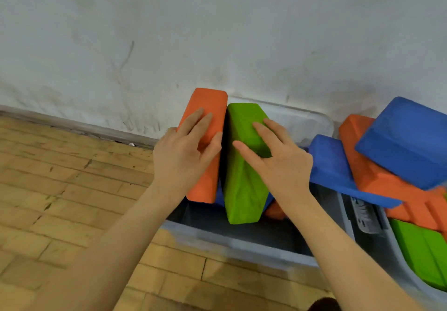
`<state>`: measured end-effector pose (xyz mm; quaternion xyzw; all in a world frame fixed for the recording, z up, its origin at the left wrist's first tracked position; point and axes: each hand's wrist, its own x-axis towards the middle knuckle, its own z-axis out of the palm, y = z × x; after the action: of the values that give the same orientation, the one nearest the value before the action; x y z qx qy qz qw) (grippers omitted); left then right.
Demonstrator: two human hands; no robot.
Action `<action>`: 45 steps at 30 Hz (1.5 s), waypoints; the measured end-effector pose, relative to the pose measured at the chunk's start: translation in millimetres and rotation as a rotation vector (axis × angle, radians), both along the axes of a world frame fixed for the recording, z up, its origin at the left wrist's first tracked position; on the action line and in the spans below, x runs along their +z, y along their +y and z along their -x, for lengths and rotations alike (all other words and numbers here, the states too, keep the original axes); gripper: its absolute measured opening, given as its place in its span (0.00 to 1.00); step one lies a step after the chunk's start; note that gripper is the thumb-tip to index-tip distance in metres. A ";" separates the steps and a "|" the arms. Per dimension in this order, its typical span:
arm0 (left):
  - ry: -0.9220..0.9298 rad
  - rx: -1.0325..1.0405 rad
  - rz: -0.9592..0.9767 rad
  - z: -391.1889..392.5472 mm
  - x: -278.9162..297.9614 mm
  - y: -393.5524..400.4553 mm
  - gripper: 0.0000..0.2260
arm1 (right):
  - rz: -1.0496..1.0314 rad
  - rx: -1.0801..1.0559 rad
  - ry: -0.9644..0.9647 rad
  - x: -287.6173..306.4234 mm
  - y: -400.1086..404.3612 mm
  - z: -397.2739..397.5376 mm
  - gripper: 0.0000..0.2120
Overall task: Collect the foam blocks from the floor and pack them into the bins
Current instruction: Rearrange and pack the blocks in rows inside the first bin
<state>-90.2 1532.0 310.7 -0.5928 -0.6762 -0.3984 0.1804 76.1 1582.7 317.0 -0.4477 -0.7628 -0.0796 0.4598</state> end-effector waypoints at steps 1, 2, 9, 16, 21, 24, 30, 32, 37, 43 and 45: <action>0.014 0.004 0.022 3.3 -5.3 -6.0 0.20 | 0.026 0.005 -0.017 -4.9 -5.6 1.9 0.28; 0.037 0.007 0.045 7.0 -11.1 -11.3 0.20 | 0.066 0.011 -0.028 -9.9 -11.5 3.3 0.28; 0.068 -0.031 0.219 21.2 -54.9 -24.5 0.23 | 0.386 0.079 -0.096 -14.4 -11.1 11.9 0.29; -0.012 -0.026 0.209 25.7 -50.5 -19.6 0.24 | 0.241 0.069 -0.013 -18.5 -13.8 16.7 0.30; 0.012 0.001 0.135 23.6 -48.6 -22.9 0.22 | 0.295 0.075 -0.024 -29.1 -20.5 14.7 0.31; 0.036 -0.021 0.154 18.9 -57.1 -34.9 0.22 | 0.313 0.089 -0.058 -41.4 -34.7 15.2 0.32; -0.024 -0.046 0.266 21.2 -70.7 -46.3 0.22 | 0.629 0.060 -0.113 -63.2 -36.8 7.8 0.33; 0.010 -0.100 0.278 23.2 -76.2 -43.6 0.23 | 0.686 0.063 -0.135 -67.5 -34.6 5.6 0.32; 0.082 -0.104 0.383 31.3 -94.5 -35.2 0.26 | 0.687 0.084 -0.245 -85.7 -44.4 14.8 0.33; -0.063 -0.074 0.584 37.5 -108.9 -34.2 0.33 | 0.673 0.102 -0.219 -107.1 -44.3 24.1 0.34; -0.089 -0.064 0.612 40.9 -113.4 -30.4 0.33 | 0.690 0.120 -0.207 -111.8 -35.6 22.3 0.35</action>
<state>-131.1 1501.6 197.3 -0.6228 -0.7529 -0.2071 -0.0489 53.7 1547.0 205.2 -0.5204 -0.8122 0.1647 0.2060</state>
